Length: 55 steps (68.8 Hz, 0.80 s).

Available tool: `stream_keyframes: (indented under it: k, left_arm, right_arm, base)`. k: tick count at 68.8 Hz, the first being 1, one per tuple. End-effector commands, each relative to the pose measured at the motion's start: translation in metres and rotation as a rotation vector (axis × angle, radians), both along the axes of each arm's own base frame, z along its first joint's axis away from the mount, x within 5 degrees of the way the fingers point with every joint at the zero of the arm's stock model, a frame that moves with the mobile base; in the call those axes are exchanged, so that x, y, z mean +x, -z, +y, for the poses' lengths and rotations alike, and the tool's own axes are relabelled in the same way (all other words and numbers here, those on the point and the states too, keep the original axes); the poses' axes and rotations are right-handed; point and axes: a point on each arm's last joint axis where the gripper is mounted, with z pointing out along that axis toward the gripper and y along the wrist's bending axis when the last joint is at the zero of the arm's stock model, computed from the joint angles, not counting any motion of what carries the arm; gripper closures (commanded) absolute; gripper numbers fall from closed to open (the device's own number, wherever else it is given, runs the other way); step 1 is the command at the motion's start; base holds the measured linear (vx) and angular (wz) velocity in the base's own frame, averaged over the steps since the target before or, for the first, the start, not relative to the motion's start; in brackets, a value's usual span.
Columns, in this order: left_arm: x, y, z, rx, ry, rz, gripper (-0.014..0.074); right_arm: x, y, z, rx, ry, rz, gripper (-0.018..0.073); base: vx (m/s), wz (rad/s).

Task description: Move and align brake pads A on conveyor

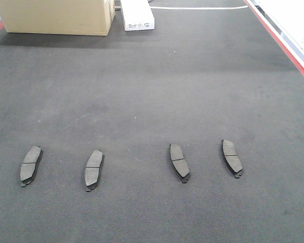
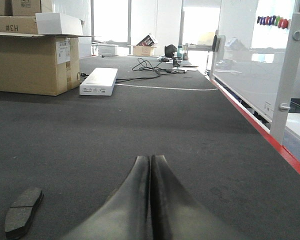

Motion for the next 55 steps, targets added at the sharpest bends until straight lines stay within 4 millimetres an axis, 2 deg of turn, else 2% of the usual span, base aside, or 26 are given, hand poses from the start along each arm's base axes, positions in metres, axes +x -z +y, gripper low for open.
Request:
stream_keyframes:
  k: [1,55]
  left_arm:
    - [-0.0002,0.0005,0.0002,-0.008,-0.001,-0.066,0.0603]
    - [-0.0002,0.0005,0.0002,-0.008,-0.001,-0.066,0.0602]
  right_arm:
    - [-0.0013,-0.0062,-0.0006,0.005,0.008,-0.088,0.0569]
    - [-0.0013,-0.0062,-0.0006,0.005,0.008,-0.088,0.0569]
  base:
    - [0.00,0.00]
    - [0.00,0.00]
